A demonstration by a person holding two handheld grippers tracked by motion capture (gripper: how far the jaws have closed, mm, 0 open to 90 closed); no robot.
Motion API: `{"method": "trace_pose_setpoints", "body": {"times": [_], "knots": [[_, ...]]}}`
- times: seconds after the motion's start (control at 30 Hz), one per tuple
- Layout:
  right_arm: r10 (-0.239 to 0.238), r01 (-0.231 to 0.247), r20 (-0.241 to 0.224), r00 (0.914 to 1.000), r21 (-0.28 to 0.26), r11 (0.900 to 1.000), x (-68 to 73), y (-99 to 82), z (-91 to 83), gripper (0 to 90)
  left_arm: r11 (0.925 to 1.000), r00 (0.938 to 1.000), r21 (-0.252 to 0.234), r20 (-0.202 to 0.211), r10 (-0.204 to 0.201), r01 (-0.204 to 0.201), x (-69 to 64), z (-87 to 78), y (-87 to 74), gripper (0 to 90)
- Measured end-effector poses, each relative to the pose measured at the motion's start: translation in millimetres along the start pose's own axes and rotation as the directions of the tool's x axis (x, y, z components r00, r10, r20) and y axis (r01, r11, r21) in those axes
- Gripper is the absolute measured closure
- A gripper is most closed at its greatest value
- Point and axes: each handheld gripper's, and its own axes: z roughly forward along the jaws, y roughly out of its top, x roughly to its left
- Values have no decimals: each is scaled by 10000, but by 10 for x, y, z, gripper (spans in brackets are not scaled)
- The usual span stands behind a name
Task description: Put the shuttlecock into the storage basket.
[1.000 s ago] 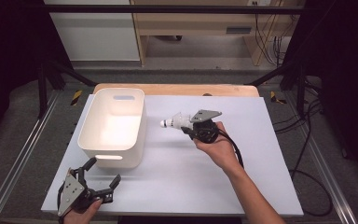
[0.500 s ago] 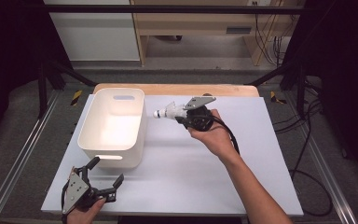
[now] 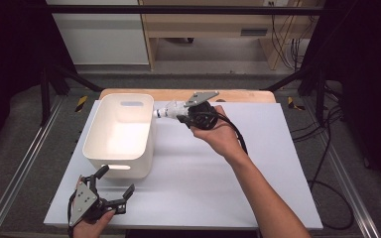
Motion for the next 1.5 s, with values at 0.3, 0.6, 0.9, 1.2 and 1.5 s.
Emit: {"method": "trace_pose_setpoints", "body": {"times": [0.3, 0.6, 0.9, 1.2, 1.5], "knots": [[-372, 373, -206, 9991, 19, 9993, 84, 234, 121, 894, 10000, 10000, -35, -59, -18, 18, 12, -26, -25, 4], [-638, 642, -495, 9967, 55, 9979, 172, 413, 261, 894, 10000, 9998, -13, -186, -32, 31, 37, -51, -39, 4], [-813, 828, -745, 9939, 176, 9964, 270, 465, 400, 894, 10000, 9997, -41, -237, -89, 88, 55, -74, -43, 4], [-995, 1014, -898, 9910, 178, 9947, 331, 509, 467, 894, 9999, 9994, -55, -317, -144, 142, 72, -81, -47, 4], [-1017, 1034, -941, 9904, 131, 9946, 341, 535, 469, 894, 9999, 9994, -56, -332, -128, 126, 67, -77, -45, 4]]}}
